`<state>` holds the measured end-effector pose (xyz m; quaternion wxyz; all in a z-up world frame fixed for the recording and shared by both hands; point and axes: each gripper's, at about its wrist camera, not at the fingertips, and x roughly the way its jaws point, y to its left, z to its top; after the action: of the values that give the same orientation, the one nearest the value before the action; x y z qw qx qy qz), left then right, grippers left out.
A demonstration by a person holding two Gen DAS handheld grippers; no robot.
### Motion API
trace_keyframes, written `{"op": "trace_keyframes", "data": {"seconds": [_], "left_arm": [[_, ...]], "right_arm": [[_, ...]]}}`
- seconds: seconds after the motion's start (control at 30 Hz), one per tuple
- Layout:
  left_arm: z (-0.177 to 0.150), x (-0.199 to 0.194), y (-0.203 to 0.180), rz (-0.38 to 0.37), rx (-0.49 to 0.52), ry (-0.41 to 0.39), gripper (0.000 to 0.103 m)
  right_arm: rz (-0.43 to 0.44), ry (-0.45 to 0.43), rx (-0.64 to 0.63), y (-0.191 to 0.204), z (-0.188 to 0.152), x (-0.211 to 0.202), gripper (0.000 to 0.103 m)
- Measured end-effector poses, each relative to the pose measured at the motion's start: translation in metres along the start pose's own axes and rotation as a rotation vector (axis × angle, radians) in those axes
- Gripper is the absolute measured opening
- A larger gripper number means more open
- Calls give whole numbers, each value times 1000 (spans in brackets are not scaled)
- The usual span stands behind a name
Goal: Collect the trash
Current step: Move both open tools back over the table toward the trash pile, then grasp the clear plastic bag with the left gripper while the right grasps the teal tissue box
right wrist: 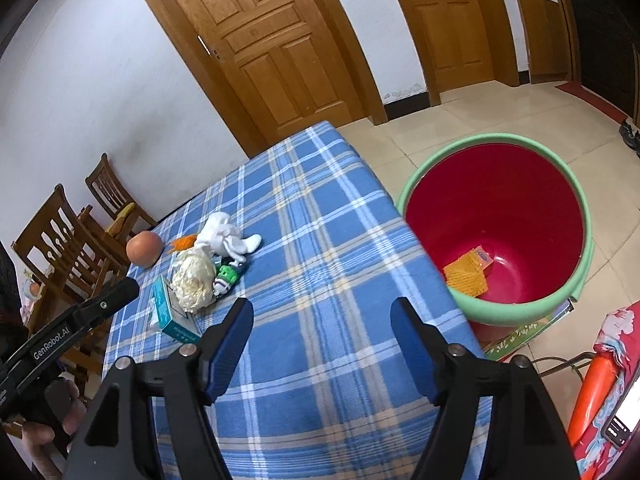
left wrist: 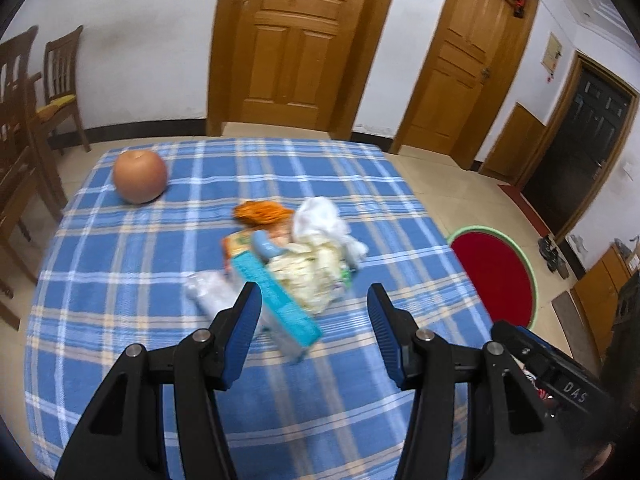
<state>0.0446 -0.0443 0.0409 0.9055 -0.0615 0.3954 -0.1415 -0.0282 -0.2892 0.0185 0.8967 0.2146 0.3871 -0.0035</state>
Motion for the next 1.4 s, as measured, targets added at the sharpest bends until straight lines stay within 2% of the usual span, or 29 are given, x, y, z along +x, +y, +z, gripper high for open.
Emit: {"op": "trace_keyframes", "data": {"seconds": [0.53, 0.77, 1.0, 1.07, 1.13, 1.27, 1.4], "left_arm": [[-11, 36, 61, 93, -108, 59, 55], [-10, 56, 70, 112, -139, 88, 55], [-14, 73, 70, 90, -155, 120, 55], [-16, 74, 71, 69, -165, 121, 51], [-16, 73, 71, 32, -170, 120, 37], [-16, 69, 66, 26, -141, 114, 32], [-18, 59, 72, 17, -153, 108, 31]], "right_arm": [[12, 34, -59, 30, -9, 17, 78], [13, 40, -61, 32, -10, 21, 78], [19, 46, -52, 33, -14, 25, 78], [23, 47, -55, 34, -15, 26, 78], [28, 47, -58, 35, -15, 25, 78], [33, 44, -61, 37, -14, 25, 78], [38, 51, -70, 42, -14, 28, 78]]}}
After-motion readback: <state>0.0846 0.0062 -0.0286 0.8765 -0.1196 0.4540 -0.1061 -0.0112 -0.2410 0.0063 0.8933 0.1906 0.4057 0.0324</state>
